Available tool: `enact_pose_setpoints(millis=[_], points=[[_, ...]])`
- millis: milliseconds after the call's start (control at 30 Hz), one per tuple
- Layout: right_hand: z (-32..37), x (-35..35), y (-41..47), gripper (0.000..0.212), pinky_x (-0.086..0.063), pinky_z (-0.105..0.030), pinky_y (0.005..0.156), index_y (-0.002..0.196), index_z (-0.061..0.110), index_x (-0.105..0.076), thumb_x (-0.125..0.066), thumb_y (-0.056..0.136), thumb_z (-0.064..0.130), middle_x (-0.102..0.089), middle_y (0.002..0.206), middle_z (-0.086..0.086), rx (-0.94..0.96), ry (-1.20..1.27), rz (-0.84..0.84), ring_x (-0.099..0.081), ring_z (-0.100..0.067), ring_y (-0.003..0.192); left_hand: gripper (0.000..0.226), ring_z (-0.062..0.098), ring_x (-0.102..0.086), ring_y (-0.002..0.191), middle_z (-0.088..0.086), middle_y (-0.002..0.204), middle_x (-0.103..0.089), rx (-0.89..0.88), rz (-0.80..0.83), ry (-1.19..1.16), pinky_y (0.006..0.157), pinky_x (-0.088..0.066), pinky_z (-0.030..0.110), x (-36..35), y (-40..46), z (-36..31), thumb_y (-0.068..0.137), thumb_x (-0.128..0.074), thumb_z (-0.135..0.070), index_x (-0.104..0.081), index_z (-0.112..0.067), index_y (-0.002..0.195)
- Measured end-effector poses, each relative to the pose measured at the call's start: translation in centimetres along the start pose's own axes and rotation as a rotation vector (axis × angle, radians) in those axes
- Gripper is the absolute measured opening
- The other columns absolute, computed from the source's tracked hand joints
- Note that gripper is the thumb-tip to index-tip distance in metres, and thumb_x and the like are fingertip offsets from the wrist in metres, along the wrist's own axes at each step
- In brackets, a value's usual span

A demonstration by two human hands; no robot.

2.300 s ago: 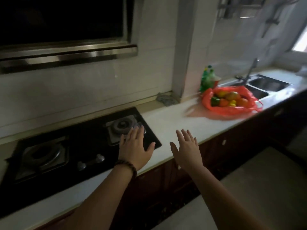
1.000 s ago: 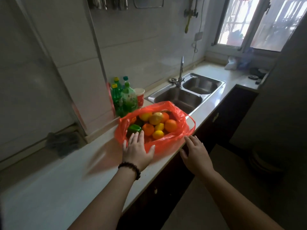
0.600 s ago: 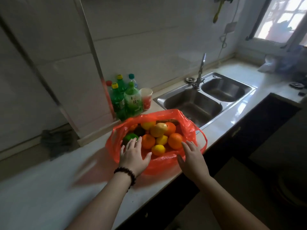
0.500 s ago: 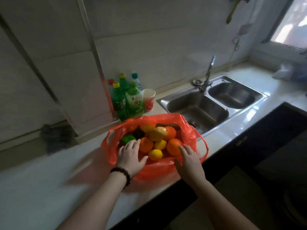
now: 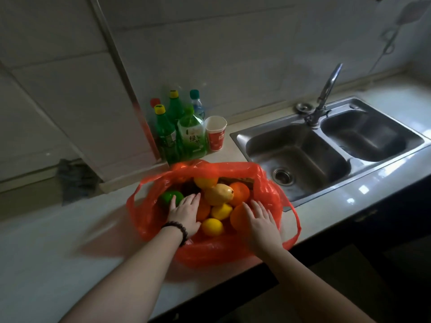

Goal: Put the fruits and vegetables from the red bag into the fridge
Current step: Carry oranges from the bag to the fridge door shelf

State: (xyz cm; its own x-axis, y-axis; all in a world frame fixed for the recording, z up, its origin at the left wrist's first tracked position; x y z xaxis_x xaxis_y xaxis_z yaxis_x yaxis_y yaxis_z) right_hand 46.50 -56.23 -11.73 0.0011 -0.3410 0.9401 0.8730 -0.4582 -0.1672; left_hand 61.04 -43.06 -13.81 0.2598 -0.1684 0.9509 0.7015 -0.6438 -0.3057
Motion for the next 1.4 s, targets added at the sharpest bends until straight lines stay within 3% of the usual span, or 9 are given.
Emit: enact_pose_setpoints(millis=[133,267,467,633,800,1100,1233,1400], points=[[-0.2,-0.7,0.3,0.074,-0.007,-0.037,0.117,0.149,0.029,-0.006,-0.051,0.091,0.026,-0.016,0.157,-0.002,-0.009,0.016,-0.038,-0.008,-0.021,0.146,0.09,0.017,-0.02,0.143,-0.001,0.155,-0.019,-0.005,-0.037,0.02,0.116,0.002,0.049,-0.3,1.1,0.0,0.082,-0.063,-0.046,-0.008,-0.024,0.15],[-0.3,-0.5,0.1,0.074,-0.024,-0.035,0.114,0.148,0.029,-0.014,-0.058,0.088,0.029,-0.027,0.152,0.0,-0.04,0.076,-0.059,-0.026,-0.022,0.14,0.088,0.018,-0.032,0.136,-0.002,0.146,-0.033,0.002,-0.133,-0.063,0.117,-0.005,0.046,0.4,1.1,0.3,0.076,-0.065,-0.055,-0.023,-0.024,0.146],[0.1,3.0,-0.7,0.085,-0.041,-0.034,0.097,0.146,0.029,-0.017,-0.065,0.079,0.048,-0.027,0.146,0.004,-0.102,0.23,-0.12,-0.033,-0.02,0.129,0.087,0.025,-0.043,0.123,0.004,0.138,-0.038,0.029,-0.288,-0.433,0.101,-0.041,0.037,2.8,-1.8,1.6,0.07,-0.075,-0.051,-0.034,-0.019,0.139],[3.2,6.2,-0.7,0.087,-0.042,-0.036,0.097,0.144,0.03,-0.021,-0.07,0.075,0.048,-0.028,0.146,0.002,-0.057,0.311,-0.185,-0.036,-0.024,0.128,0.089,0.025,-0.038,0.128,0.007,0.138,-0.038,0.045,-0.412,-0.549,0.106,-0.037,0.037,6.6,-4.6,2.4,0.069,-0.077,-0.049,-0.035,-0.015,0.14],[7.0,8.2,-0.7,0.089,-0.047,-0.037,0.096,0.144,0.028,-0.023,-0.074,0.073,0.045,-0.03,0.145,0.001,0.082,0.349,-0.235,-0.041,-0.023,0.125,0.085,0.024,-0.042,0.122,0.004,0.134,-0.037,0.092,-0.493,-0.572,0.1,-0.042,0.036,8.8,-8.0,4.4,0.069,-0.077,-0.046,-0.036,-0.018,0.138],[16.2,6.7,-0.4,0.088,-0.048,-0.042,0.092,0.142,0.025,-0.027,-0.074,0.07,0.044,-0.034,0.142,-0.001,0.384,0.35,-0.108,-0.042,-0.027,0.125,0.086,0.026,-0.048,0.111,0.007,0.122,-0.047,0.447,-0.719,-0.507,0.089,-0.046,0.038,9.2,-18.9,11.7,0.059,-0.08,-0.054,-0.047,-0.016,0.128],[23.0,4.4,-2.0,0.088,-0.047,-0.041,0.088,0.14,0.019,-0.033,-0.076,0.066,0.038,-0.04,0.133,-0.006,0.583,0.339,-0.001,-0.046,-0.031,0.117,0.082,0.027,-0.054,0.105,0.005,0.118,-0.046,0.649,-0.805,-0.546,0.085,-0.048,0.036,7.7,-26.5,15.3,0.056,-0.084,-0.046,-0.048,-0.017,0.124],[32.7,0.9,-7.7,0.087,-0.048,-0.04,0.089,0.14,0.019,-0.034,-0.077,0.067,0.039,-0.041,0.132,-0.006,0.852,0.351,0.12,-0.047,-0.03,0.117,0.087,0.027,-0.055,0.108,0.005,0.128,-0.04,0.95,-0.863,-0.605,0.088,-0.051,0.04,4.8,-37.7,18.8,0.06,-0.082,-0.049,-0.04,-0.02,0.13]])
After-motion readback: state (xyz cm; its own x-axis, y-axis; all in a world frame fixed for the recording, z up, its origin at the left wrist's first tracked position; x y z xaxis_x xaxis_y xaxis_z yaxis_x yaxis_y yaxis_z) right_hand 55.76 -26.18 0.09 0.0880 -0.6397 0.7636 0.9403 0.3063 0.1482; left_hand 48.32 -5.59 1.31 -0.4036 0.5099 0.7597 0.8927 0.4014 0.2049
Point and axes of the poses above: each hand's wrist, its own y-axis towards the middle knuckle, its own x-axis out of the back of the hand, z = x × y, the point moved 10 cm from there along y, towards the middle knuckle
